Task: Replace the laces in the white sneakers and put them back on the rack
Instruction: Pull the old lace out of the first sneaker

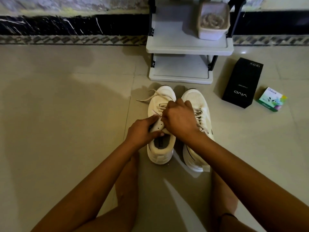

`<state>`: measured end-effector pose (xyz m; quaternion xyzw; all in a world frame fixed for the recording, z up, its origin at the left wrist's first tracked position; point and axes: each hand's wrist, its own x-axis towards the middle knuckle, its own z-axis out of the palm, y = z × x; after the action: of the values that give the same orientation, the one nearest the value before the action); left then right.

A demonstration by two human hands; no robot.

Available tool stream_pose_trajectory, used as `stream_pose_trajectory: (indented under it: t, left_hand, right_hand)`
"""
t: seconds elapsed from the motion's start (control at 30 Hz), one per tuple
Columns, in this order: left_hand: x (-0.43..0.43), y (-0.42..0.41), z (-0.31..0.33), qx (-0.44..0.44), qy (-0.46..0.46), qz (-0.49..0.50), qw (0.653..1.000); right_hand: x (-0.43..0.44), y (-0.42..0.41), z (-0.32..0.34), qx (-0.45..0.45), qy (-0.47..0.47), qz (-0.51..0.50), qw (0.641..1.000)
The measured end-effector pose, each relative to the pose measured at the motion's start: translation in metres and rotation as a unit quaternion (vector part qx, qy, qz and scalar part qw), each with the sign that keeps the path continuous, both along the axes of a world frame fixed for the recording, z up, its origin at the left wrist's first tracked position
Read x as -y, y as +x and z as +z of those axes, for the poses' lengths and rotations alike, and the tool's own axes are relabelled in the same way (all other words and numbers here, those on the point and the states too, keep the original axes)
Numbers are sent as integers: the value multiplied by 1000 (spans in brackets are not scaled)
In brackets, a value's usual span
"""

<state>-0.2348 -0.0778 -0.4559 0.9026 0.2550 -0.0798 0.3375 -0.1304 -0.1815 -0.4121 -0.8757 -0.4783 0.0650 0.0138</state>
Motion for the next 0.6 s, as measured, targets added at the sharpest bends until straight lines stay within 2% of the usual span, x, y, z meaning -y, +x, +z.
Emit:
stream_pose_trajectory:
  t: [0.07, 0.13, 0.2, 0.23, 0.27, 0.3, 0.37, 0.4, 0.47, 0.6]
  left_hand:
    - [-1, 0, 0, -2, -4, 3, 1000]
    - [-2, 0, -1, 4, -11, 6, 1000]
    - [-2, 0, -1, 4, -10, 9, 1000]
    - [-2, 0, -1, 1, -5, 8, 1000]
    - [-2, 0, -1, -2, 0, 6, 1000]
    - [-1, 0, -1, -1, 0, 5, 1000]
    - [-1, 0, 0, 5, -10, 7, 1000]
    - [-1, -1, 0, 8, -15, 9, 1000]
    - [-1, 0, 0, 6, -21, 12, 1000]
    - [-1, 0, 0, -1, -16, 4, 1000]
  right_hand:
    - [-6, 2, 3, -21, 12, -3, 1000]
    - [-9, 8, 13, -160, 76, -70, 982]
    - [-8, 14, 23, -334, 161, -134, 919]
    - [-8, 13, 26, -388, 189, -148, 890]
    - [-7, 11, 28, -409, 194, -144, 880]
    - [-7, 10, 27, -389, 176, -127, 895]
    - [-5, 9, 20, -255, 64, -73, 962]
    - [-3, 8, 15, -185, 0, -46, 982]
    - [2, 7, 7, -102, -55, -26, 993]
    - [5, 4, 0, -26, 3, 1, 1000]
